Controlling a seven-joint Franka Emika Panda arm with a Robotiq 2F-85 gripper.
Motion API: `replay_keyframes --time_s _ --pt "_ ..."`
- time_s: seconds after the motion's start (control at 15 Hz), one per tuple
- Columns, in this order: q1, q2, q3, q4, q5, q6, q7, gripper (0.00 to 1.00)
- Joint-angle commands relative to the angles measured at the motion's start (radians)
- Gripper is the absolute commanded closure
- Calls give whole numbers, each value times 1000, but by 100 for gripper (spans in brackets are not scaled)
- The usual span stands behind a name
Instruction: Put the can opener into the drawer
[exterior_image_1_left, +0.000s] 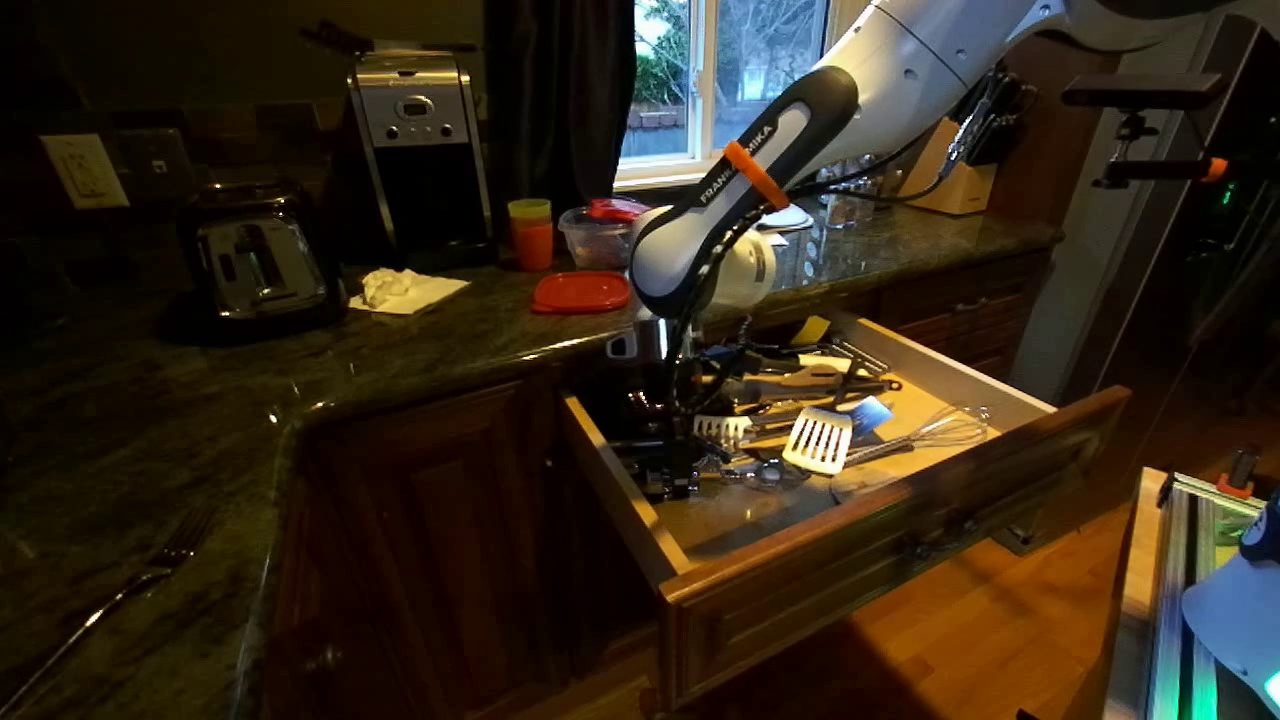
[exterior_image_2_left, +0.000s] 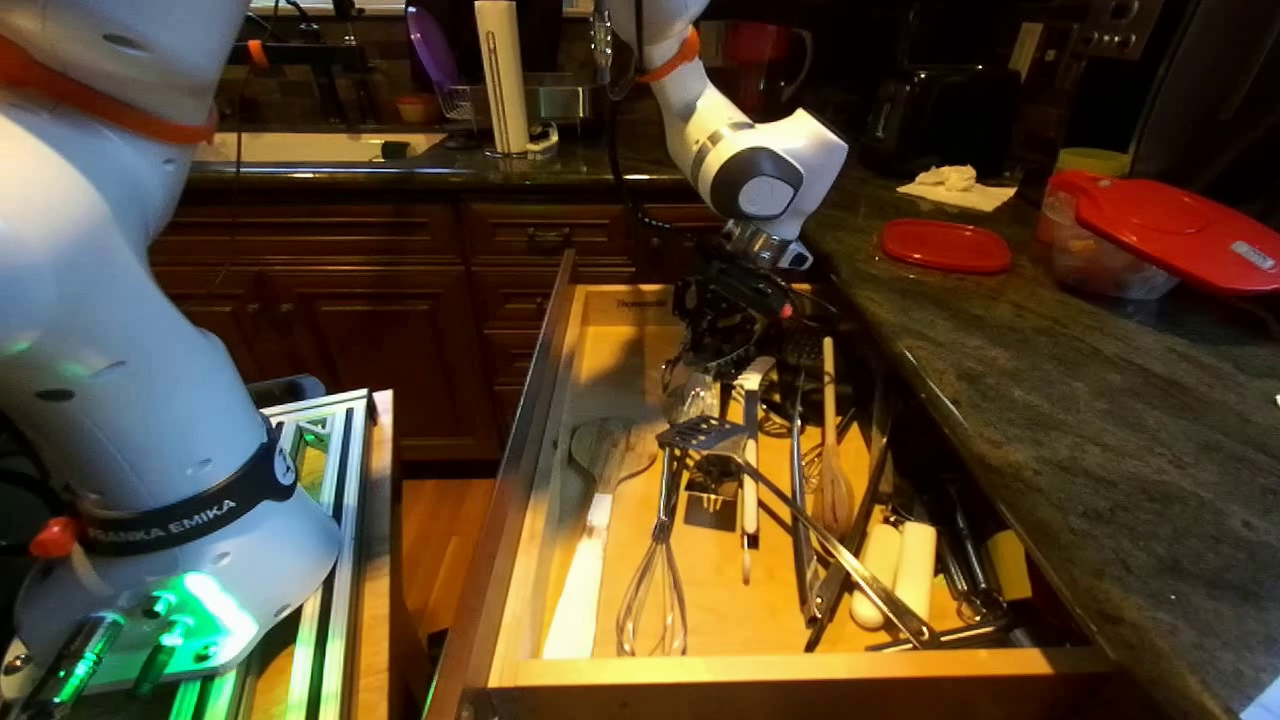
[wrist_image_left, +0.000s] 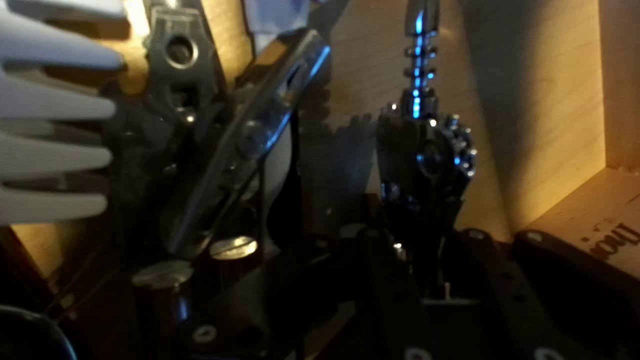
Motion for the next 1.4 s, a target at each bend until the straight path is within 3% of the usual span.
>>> replay_keyframes --time_s 0.0,0.13,0.2,0.47,0.53,0.8,0.93,1.33 --pt "14 7 -4 14 -65 17 61 69" --pt "13 4 -2 17 -84 16 74 45" --pt "13 2 -1 16 -90 17 81 41" --pt "15 -4 -2 19 -118 22 102 45" --pt "15 -6 -3 19 -128 22 107 41" --pt "17 -43 -6 -14 -157 59 141 6" --pt "23 -68 -10 -37 -180 86 169 0" --pt "54 -193 -21 -169 -265 186 307 0"
